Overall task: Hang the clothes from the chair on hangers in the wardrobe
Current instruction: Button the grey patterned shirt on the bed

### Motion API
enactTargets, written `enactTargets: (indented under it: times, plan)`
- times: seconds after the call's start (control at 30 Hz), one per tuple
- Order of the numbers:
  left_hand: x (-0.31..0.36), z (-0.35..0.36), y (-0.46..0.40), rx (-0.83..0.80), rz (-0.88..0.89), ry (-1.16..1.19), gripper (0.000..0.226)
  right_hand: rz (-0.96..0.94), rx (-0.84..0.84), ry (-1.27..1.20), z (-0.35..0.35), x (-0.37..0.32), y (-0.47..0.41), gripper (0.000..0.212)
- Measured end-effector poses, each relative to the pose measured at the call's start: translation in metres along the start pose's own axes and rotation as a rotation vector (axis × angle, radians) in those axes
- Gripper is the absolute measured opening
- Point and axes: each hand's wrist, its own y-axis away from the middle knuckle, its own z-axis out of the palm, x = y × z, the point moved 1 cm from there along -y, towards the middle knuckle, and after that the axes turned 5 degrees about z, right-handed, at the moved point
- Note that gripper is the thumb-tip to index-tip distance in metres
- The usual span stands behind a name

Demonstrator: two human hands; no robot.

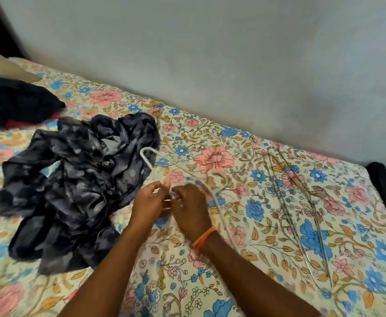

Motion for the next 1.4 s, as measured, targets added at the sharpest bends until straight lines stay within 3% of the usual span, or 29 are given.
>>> enactTargets:
  times: [0.07,0.17,0.23,0.33,0.4,0.47,0.57,0.67,0.8,0.9,1.0,1.17,1.4]
  plan:
    - [-0.006,-0.026,-0.003,0.120,0.001,-0.081,0.008,-0.036,-0.093,-0.037,0.026,-0.017,0.009,0.011]
    - [-0.014,-0.061,-0.001,0.181,0.024,-0.211,0.018,-0.071,-0.199,-0.052,0.047,-0.033,0.009,0.003]
    - [-0.012,-0.078,0.000,0.196,0.040,-0.252,0.019,-0.120,-0.213,-0.027,0.054,-0.037,0.002,0.017]
    - [-0.003,-0.084,-0.007,0.246,0.033,-0.189,0.016,-0.189,-0.058,0.116,0.054,-0.030,-0.018,0.044]
    - [0.007,-0.084,-0.015,0.276,0.005,-0.217,0.014,-0.127,0.036,0.364,0.050,-0.015,-0.035,0.056]
    - [0.020,-0.088,-0.028,0.299,0.001,-0.454,0.021,-0.001,0.024,0.535,0.046,-0.001,-0.051,0.065]
    - [0.049,-0.102,-0.054,0.315,0.058,-0.900,0.028,0.075,-0.082,0.558,0.050,0.010,-0.067,0.052]
    - [0.078,-0.118,-0.090,0.448,0.173,-1.104,0.029,0.091,-0.081,0.565,0.057,0.012,-0.076,0.029]
    - [0.091,-0.142,-0.142,0.504,0.053,-0.958,0.027,0.117,0.042,0.470,0.064,0.010,-0.091,0.039]
    - [0.080,-0.153,-0.172,0.430,-0.029,-0.992,0.028,0.127,0.042,0.468,0.073,0.005,-0.101,0.045]
    - [0.069,-0.150,-0.184,0.398,0.014,-1.016,0.021,0.131,0.016,0.500,0.080,0.001,-0.109,0.054]
    - [0.062,-0.172,-0.175,0.330,0.186,-0.809,0.053,0.139,0.000,0.503,0.080,-0.011,-0.132,0.074]
    - [0.051,-0.195,-0.129,0.290,0.215,-0.741,0.038,0.089,0.072,0.505,0.076,-0.030,-0.166,0.058]
